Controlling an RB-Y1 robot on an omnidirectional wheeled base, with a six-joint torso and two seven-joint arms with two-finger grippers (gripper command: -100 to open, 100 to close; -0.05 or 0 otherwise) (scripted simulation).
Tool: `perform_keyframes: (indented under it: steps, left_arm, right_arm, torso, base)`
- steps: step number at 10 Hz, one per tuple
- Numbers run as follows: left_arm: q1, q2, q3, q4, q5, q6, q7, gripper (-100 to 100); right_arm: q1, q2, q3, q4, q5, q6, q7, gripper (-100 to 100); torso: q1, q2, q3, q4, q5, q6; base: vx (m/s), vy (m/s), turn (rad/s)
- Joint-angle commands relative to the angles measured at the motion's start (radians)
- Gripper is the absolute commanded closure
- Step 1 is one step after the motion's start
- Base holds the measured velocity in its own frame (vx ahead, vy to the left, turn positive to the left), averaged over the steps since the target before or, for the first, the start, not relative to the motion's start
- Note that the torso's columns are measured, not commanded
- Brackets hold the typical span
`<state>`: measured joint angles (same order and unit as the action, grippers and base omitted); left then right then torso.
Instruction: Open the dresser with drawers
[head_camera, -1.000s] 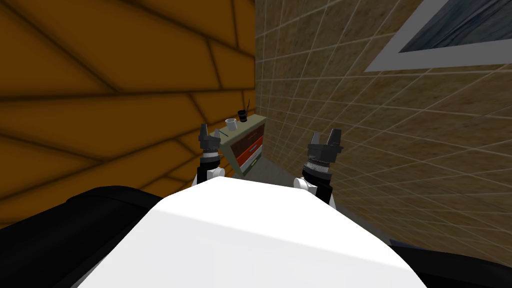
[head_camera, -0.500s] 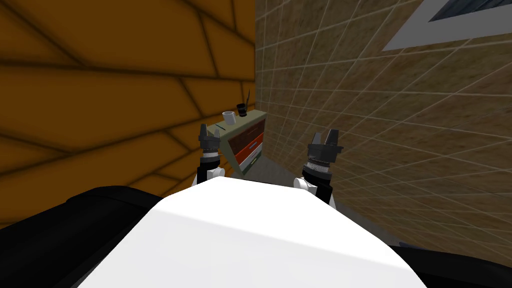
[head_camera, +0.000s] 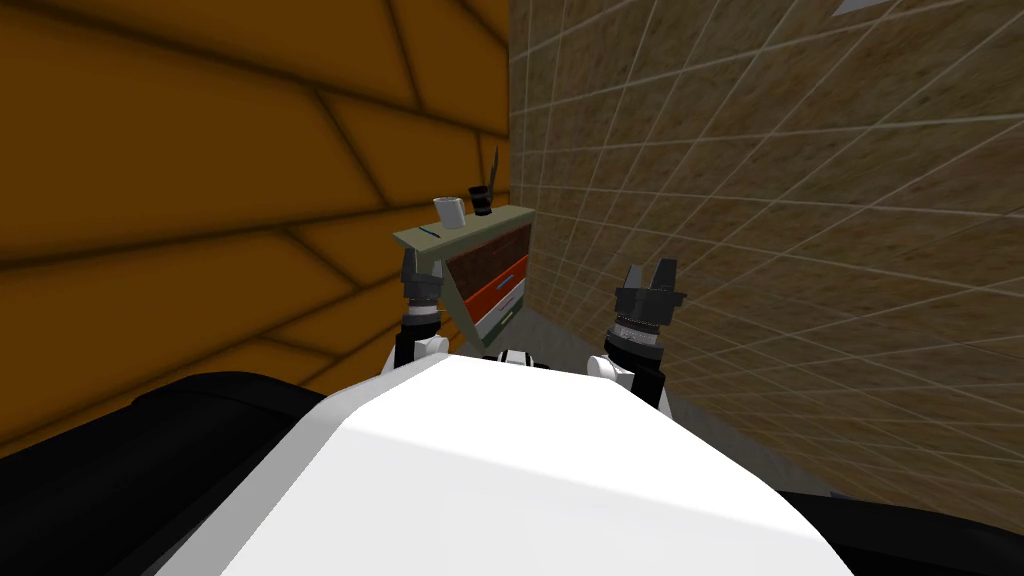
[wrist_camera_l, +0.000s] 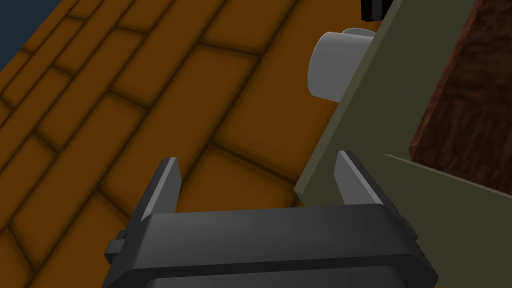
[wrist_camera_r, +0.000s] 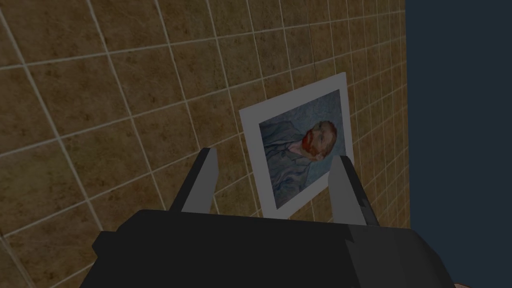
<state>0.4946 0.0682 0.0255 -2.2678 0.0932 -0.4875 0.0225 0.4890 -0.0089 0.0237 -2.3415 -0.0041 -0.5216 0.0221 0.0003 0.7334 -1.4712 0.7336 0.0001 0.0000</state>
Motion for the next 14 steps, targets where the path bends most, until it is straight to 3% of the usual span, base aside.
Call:
perform_keyframes:
  steps: [1, 9, 14]
  left_arm:
    - [-0.013, 0.033, -0.007, 0.051, -0.004, -0.012, -0.002, -100]
    - [-0.06, 0.079, -0.032, 0.274, -0.019, -0.062, -0.006, -100]
    - [-0.08, 0.088, -0.042, 0.371, -0.025, -0.084, -0.008, -100]
  right_arm:
    - [0.0, 0.0, 0.0, 0.0, 0.0, 0.0, 0.0, 0]
    - [0.0, 0.0, 0.0, 0.0, 0.0, 0.0, 0.0, 0]
    - [0.0, 0.0, 0.0, 0.0, 0.0, 0.0, 0.0, 0]
  torso:
    - [0.0, 0.003, -0.004, 0.003, 0.0, 0.0]
    - [0.003, -0.001, -0.008, 0.002, 0.002, 0.001]
    - [0.008, -0.011, -0.014, -0.002, 0.004, 0.002]
  base:
    - [0.035, 0.003, -0.022]
    - [0.041, 0.001, -0.037]
    - [0.031, 0.002, -0.026]
